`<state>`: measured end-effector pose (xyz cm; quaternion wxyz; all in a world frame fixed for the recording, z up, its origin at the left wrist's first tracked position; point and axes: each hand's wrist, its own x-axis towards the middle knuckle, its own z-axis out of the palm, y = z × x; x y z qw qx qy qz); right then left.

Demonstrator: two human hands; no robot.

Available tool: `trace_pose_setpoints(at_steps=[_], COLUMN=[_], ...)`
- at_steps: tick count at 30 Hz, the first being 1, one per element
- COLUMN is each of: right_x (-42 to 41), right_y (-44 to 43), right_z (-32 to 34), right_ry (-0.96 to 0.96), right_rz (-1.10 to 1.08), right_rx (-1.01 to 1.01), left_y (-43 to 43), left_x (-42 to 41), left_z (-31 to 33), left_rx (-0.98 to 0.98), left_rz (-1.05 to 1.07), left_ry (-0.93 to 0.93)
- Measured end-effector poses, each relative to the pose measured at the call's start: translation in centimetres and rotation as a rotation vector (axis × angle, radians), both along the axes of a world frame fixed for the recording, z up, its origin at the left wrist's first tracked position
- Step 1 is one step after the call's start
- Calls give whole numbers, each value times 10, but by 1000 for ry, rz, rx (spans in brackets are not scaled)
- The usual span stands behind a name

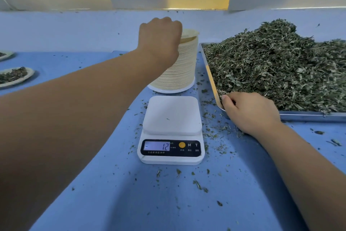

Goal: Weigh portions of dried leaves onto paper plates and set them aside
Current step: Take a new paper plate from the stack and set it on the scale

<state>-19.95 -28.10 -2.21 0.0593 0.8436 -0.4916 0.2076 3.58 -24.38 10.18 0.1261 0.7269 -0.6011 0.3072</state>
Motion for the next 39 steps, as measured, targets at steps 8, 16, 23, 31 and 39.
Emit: trace_pose_setpoints(at_steps=[8, 16, 23, 31, 39], right_x=[0, -1, -1, -1, 16], right_y=[-1, -2, -4, -5, -32], right_z=[0, -3, -6, -4, 18], right_ry=[19, 0, -14, -63, 3], right_rz=[-14, -9, -27, -51, 27], right_rx=[-2, -30, -24, 32, 284], left_y=[22, 85, 114, 111, 114], left_x=[25, 18, 31, 39, 51], left_z=[-18, -75, -133, -145, -150], left_rx=[-526, -712, -513, -373, -224], left_rz=[-111, -371, -330, -349, -240], left_ry=[686, 1007, 1049, 1204, 1136])
